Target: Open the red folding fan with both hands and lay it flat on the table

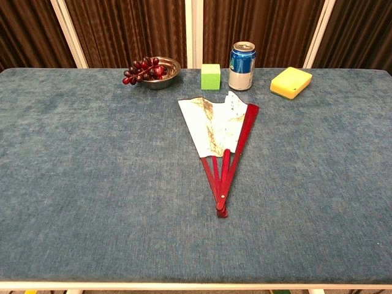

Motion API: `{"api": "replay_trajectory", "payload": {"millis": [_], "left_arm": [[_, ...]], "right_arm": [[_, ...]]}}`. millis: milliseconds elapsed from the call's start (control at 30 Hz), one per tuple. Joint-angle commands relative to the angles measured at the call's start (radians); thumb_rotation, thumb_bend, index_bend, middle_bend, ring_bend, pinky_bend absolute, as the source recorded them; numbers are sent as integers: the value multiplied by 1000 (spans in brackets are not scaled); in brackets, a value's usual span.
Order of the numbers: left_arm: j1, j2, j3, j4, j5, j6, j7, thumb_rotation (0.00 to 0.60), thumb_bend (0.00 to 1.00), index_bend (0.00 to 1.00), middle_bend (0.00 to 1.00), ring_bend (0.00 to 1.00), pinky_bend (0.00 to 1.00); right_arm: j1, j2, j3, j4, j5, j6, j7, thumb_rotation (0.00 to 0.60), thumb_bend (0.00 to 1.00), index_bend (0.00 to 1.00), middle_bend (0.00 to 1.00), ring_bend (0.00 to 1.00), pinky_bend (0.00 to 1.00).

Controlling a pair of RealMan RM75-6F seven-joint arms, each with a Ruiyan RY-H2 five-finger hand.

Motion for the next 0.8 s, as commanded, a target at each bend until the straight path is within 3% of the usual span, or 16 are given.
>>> {"api": "replay_trajectory", "payload": {"millis": [33,500,800], "left_arm": [[1,-6,-1,3,-1,3,5,600,0,86,81,14,60],[10,-21,-9,11,11,40,-3,600,0,85,81,14,60],[9,-21,-16,18,25,52,-43,600,0,85,81,13,61]], "right_arm": [[1,-1,0,0,-1,-2,-1,600,93,122,279,80,127],[13,9,-7,-7,-42,-3,53,600,93,135,295,104,139],[245,-59,45,62,-101,-255,141,600,122,280,395,123,170]]}}
